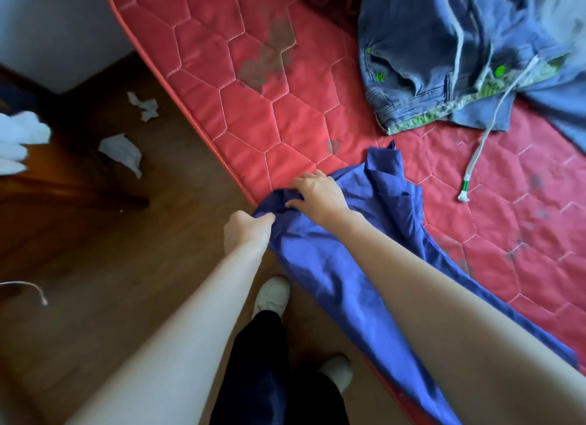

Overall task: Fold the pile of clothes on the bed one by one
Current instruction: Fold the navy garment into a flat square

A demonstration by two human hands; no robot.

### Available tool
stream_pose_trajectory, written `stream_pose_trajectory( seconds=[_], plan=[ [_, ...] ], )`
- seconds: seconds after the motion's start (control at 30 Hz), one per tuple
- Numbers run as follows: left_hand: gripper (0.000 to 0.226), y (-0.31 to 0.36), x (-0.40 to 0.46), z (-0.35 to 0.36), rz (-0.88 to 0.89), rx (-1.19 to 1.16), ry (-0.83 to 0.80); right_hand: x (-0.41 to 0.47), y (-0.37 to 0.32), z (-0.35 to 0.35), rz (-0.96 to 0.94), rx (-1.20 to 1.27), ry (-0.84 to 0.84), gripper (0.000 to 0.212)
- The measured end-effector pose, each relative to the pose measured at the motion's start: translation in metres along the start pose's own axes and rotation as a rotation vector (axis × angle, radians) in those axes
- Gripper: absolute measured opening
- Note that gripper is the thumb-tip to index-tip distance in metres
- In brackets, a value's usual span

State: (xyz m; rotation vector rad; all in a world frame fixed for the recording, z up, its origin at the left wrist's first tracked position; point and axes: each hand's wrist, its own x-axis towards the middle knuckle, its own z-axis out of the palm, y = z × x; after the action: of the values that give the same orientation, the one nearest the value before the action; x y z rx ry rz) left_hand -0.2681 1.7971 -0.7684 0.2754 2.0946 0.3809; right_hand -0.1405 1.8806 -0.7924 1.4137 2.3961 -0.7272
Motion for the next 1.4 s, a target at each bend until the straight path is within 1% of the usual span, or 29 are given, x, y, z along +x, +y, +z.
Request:
stream_pose_trajectory(
  seconds=[0.07, 0.1, 0.17, 0.2, 0.27, 0.37, 0.47, 0.53, 0.6, 0.7, 0.8, 0.87, 0.93, 1.0, 1.07, 1.13, 1.2, 1.3, 1.33, 1.37, 1.4],
  plan=[
    [0.032, -0.006, 0.002, 0.004, -0.06, -0.105, 0.02, 0.004, -0.002, -0.001, -0.012, 0.014, 0.012, 0.029],
    [0.025, -0.008, 0.003, 0.005, -0.058, -0.134, 0.039, 0.004, -0.002, -0.003, -0.015, 0.014, 0.025, 0.026],
    [0.009, -0.004, -0.001, 0.001, 0.011, -0.162, 0.084, -0.001, 0.0, -0.018, -0.017, 0.023, 0.094, 0.022],
    [0.007, 0.001, -0.007, -0.002, 0.066, -0.163, 0.085, -0.008, 0.003, -0.029, -0.005, 0.042, 0.147, 0.022],
    [0.006, 0.017, -0.028, -0.013, 0.229, -0.137, 0.05, -0.03, 0.011, -0.06, 0.037, 0.093, 0.257, 0.024],
    [0.008, 0.059, -0.084, -0.04, 0.579, -0.035, 0.036, -0.081, 0.028, -0.124, 0.111, 0.22, 0.46, 0.023],
    [0.011, 0.111, -0.156, -0.065, 0.861, -0.053, 0.0, -0.147, 0.044, -0.201, 0.183, 0.351, 0.677, 0.018],
    [0.014, 0.148, -0.21, -0.078, 1.038, -0.068, -0.023, -0.195, 0.05, -0.256, 0.221, 0.387, 0.819, 0.015],
    [0.018, 0.184, -0.269, -0.088, 1.224, -0.078, -0.01, -0.244, 0.054, -0.312, 0.221, 0.389, 0.95, 0.014],
    [0.024, 0.231, -0.37, -0.105, 1.47, -0.136, 0.027, -0.327, 0.053, -0.396, 0.162, 0.373, 1.166, 0.012],
    [0.031, 0.264, -0.478, -0.118, 1.654, -0.232, 0.013, -0.42, 0.047, -0.469, 0.093, 0.354, 1.356, 0.008],
    [0.034, 0.274, -0.548, -0.126, 1.716, -0.317, -0.055, -0.483, 0.041, -0.506, 0.071, 0.348, 1.453, 0.01],
    [0.037, 0.28, -0.612, -0.135, 1.778, -0.396, -0.112, -0.544, 0.035, -0.538, 0.036, 0.318, 1.527, 0.007],
    [0.034, 0.281, -0.667, -0.144, 1.832, -0.479, -0.162, -0.6, 0.026, -0.564, 0.009, 0.273, 1.623, 0.007],
    [0.03, 0.276, -0.707, -0.148, 1.889, -0.55, -0.205, -0.644, 0.017, -0.576, -0.028, 0.244, 1.712, 0.006],
    [0.029, 0.267, -0.723, -0.139, 1.934, -0.537, -0.223, -0.673, 0.016, -0.568, -0.03, 0.207, 1.747, 0.008],
    [0.035, 0.252, -0.716, -0.114, 1.905, -0.437, -0.248, -0.684, 0.026, -0.542, 0.069, 0.178, 1.684, 0.014],
    [0.035, 0.237, -0.692, -0.072, 1.804, -0.228, -0.364, -0.688, 0.048, -0.498, 0.276, 0.247, 1.462, 0.022],
    [0.035, 0.236, -0.687, -0.062, 1.786, -0.189, -0.406, -0.69, 0.054, -0.487, 0.326, 0.265, 1.428, 0.022],
    [0.035, 0.237, -0.686, -0.053, 1.78, -0.184, -0.453, -0.693, 0.058, -0.479, 0.363, 0.276, 1.439, 0.021],
    [0.036, 0.242, -0.688, -0.048, 1.788, -0.199, -0.497, -0.697, 0.061, -0.476, 0.382, 0.284, 1.492, 0.022]
  ],
)
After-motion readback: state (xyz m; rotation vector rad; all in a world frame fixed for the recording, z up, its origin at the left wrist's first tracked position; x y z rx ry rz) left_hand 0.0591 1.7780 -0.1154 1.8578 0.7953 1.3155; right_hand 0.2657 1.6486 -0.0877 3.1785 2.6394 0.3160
